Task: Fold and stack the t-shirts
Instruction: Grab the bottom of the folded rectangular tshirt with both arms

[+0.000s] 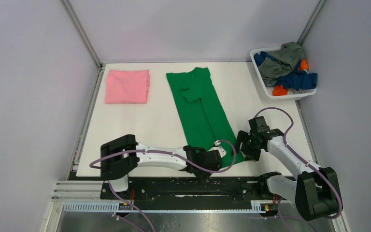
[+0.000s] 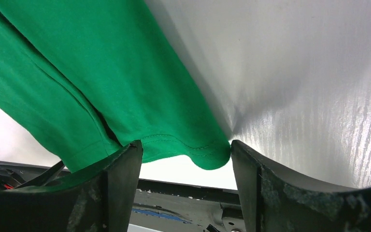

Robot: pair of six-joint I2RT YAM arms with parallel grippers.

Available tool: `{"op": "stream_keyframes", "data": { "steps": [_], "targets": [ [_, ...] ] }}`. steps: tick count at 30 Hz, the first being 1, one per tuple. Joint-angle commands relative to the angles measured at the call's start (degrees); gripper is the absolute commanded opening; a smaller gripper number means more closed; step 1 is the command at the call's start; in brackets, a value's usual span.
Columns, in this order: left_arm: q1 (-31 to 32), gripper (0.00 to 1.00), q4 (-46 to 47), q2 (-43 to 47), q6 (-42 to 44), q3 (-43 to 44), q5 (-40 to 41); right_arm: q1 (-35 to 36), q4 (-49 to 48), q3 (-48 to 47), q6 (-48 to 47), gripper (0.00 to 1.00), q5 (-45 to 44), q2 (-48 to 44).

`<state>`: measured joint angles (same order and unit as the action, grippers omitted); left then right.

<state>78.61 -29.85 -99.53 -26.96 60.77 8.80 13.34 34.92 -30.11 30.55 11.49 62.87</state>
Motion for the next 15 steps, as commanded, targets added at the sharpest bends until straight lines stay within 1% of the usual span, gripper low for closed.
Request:
{"op": "stream_keyframes", "data": {
  "steps": [1, 3, 5, 6, 8, 9, 12, 13, 15],
  "targets": [
    [-0.03, 0.49, 0.60, -2.03, 0.15, 3.05, 5.93, -0.34, -1.43, 0.42, 1.16, 0.73, 1.96, 1.37],
    [-0.08, 0.43, 0.84, -2.69, 0.34, 3.13, 6.14, -0.34, -1.88, 0.91, 1.23, 0.72, 2.18, 1.83],
    [-0.12, 0.33, 0.43, -3.23, 0.94, 3.44, 6.49, -0.32, -1.97, 1.12, 1.14, 0.67, 2.68, 2.58],
    [-0.12, 0.26, -0.23, -3.44, 1.09, 3.60, 7.01, -0.35, -2.04, 1.29, 1.13, 0.62, 2.96, 2.86],
    [-0.19, 0.04, -1.56, -3.13, 1.30, 3.60, 7.64, -0.30, -2.21, 1.87, 1.17, 0.51, 3.34, 3.25],
    [-0.21, 0.00, -1.89, -2.35, 1.23, 3.25, 7.59, -0.32, -2.25, 2.21, 1.23, 0.42, 3.55, 3.39],
    [-0.13, 0.00, -1.73, 0.75, 0.81, 1.64, 4.84, -0.33, -1.93, 2.80, -0.48, 0.19, 6.06, 3.01],
    [-0.12, 0.00, -1.52, 1.85, 0.43, 1.17, 3.96, -0.32, -1.47, 2.57, -0.68, 0.14, 6.39, 2.42],
    [-0.32, 0.00, -0.99, 3.80, -0.45, 0.59, 3.66, -0.29, -0.10, 1.29, -1.41, 0.07, 7.77, 1.45]
  ]
}}
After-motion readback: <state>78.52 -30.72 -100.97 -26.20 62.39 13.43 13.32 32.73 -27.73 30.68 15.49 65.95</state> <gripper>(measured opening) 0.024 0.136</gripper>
